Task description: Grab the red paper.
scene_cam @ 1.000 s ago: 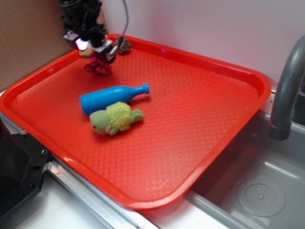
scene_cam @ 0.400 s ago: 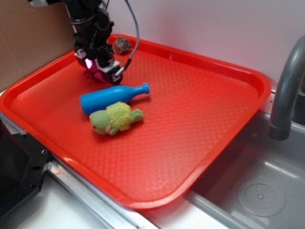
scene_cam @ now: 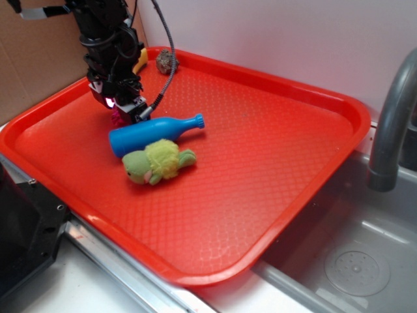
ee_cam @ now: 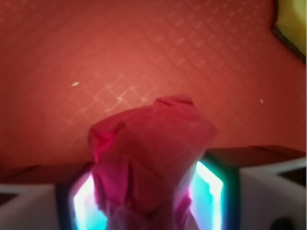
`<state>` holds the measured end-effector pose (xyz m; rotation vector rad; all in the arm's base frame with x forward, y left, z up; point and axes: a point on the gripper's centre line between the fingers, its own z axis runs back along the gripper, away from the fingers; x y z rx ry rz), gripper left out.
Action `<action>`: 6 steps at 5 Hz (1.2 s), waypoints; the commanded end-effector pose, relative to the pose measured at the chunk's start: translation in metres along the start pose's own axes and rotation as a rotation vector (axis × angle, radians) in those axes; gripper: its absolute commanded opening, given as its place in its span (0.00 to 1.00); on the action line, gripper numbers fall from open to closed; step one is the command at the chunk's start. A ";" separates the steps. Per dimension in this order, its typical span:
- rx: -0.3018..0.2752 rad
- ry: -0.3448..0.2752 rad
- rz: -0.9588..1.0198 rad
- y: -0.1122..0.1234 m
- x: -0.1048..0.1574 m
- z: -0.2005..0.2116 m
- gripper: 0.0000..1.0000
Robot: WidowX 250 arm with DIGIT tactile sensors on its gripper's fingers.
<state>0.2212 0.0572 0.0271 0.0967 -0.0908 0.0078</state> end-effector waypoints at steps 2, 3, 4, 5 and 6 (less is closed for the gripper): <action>-0.137 -0.104 0.096 0.019 -0.002 0.082 0.00; -0.175 -0.062 0.125 -0.014 0.012 0.134 0.00; -0.240 -0.032 0.093 -0.035 0.001 0.189 0.00; -0.203 -0.018 0.077 -0.048 0.009 0.201 0.00; -0.196 -0.006 0.098 -0.045 0.015 0.190 0.00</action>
